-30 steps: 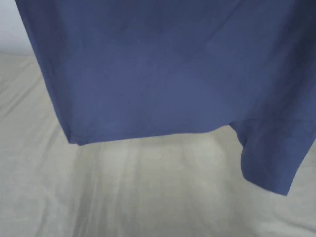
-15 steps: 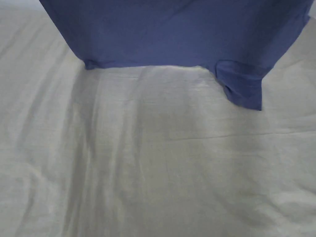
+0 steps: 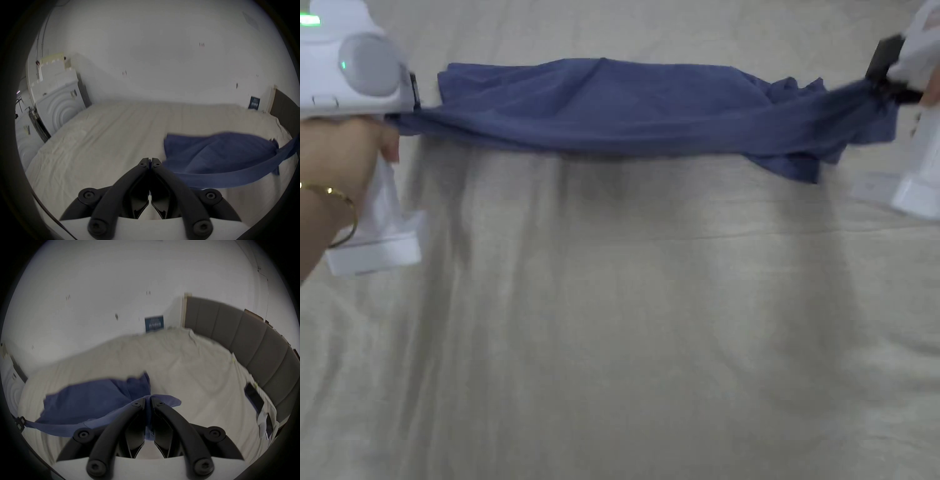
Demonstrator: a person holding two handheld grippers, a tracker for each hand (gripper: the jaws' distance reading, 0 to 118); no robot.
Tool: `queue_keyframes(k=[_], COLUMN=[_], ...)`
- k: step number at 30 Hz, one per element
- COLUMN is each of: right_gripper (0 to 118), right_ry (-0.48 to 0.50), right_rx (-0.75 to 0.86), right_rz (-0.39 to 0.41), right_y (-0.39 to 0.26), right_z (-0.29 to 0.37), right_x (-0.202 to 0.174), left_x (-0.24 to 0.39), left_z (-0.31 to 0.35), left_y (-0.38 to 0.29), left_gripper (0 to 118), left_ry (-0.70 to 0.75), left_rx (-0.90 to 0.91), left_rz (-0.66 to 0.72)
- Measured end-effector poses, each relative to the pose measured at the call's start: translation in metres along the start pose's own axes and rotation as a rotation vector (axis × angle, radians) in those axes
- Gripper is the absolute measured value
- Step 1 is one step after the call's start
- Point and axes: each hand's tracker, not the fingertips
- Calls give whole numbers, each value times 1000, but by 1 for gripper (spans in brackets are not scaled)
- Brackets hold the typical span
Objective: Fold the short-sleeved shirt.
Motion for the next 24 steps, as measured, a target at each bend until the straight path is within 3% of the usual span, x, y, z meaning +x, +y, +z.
queue_keyframes(k=[9, 13, 24], right_gripper=[5, 5, 5], right_ry=[27, 69, 115], right_rx=[-179, -204, -168], right_rz=[12, -48, 43], right_y=[-137, -177, -256], right_z=[39, 84, 202], right_x=[53, 80, 144], left_x=[-40, -73, -132], left_z=[78, 131, 248], left_y=[-91, -124, -245], left_gripper=[0, 0, 0], left_ry=[-9, -33, -89], left_rx=[-102, -110, -129], left_rz=[5, 8, 38])
